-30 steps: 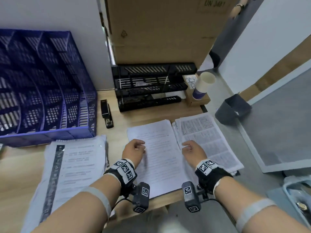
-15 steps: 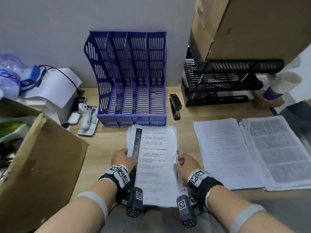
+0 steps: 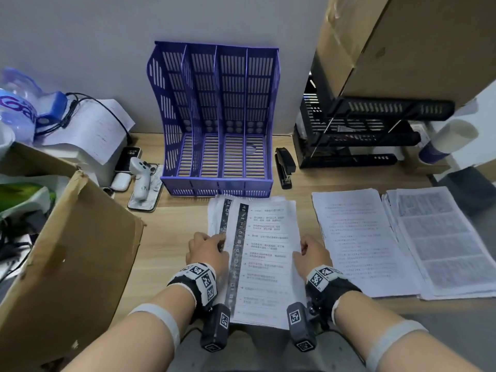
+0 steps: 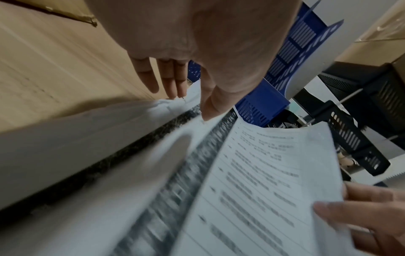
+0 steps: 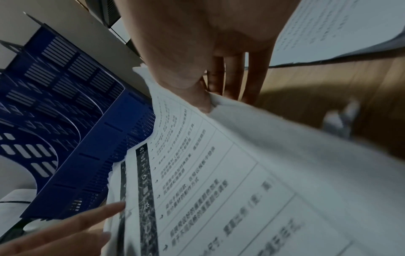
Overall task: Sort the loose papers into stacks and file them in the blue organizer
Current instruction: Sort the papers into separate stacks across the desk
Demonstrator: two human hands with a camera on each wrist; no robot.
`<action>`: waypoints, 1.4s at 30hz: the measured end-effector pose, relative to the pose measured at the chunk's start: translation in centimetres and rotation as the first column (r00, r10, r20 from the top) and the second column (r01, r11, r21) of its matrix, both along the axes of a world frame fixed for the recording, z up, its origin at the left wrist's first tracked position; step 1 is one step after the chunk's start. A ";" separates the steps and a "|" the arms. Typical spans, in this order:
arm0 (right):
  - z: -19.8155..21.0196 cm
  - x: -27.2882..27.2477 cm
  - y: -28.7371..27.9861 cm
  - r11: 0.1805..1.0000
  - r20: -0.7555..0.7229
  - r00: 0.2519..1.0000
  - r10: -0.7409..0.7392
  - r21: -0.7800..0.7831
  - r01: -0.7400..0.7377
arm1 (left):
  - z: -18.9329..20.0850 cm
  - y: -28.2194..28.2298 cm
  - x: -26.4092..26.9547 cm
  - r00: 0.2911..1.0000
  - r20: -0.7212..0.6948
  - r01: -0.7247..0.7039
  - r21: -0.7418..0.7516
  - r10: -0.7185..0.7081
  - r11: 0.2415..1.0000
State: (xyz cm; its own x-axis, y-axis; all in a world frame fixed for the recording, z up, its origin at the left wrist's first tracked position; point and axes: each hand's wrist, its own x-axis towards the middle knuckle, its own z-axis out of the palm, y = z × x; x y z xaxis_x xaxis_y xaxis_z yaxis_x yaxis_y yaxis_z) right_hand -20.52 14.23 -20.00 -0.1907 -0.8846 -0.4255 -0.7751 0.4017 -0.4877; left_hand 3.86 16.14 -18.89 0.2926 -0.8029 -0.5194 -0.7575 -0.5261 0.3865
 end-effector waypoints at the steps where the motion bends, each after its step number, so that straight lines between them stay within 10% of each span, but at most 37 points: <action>1: 0.2 -0.5 -0.2 1.000 -0.011 1.000 -0.010 -0.009 0.010 | -0.1 0.0 -0.1 0.999 -0.024 -0.031 -0.010 0.031 0.999; 15: 1.7 -10.9 -2.2 0.953 -0.112 0.947 -0.300 -0.069 0.294 | -2.3 -2.0 -0.3 0.958 -0.075 -0.250 0.257 0.277 0.934; 31: 0.8 -3.0 -3.8 0.980 -0.032 0.979 -0.199 0.004 0.199 | -0.1 1.5 9.1 0.851 0.076 -0.518 -0.040 0.519 0.855; 34: 1.4 0.0 -3.8 0.994 -0.148 0.984 -0.096 -0.067 0.087 | -0.1 1.9 9.4 0.886 0.132 -0.436 -0.082 0.444 0.896; 39: 0.7 6.8 -2.0 0.913 0.340 0.920 0.196 0.280 -0.298 | 0.0 2.6 8.9 0.946 0.160 -0.286 0.003 0.282 0.958; 42: 0.4 9.9 -0.8 0.877 0.343 0.896 0.282 0.287 -0.386 | 0.1 2.9 9.0 0.952 0.181 -0.249 -0.008 0.246 0.968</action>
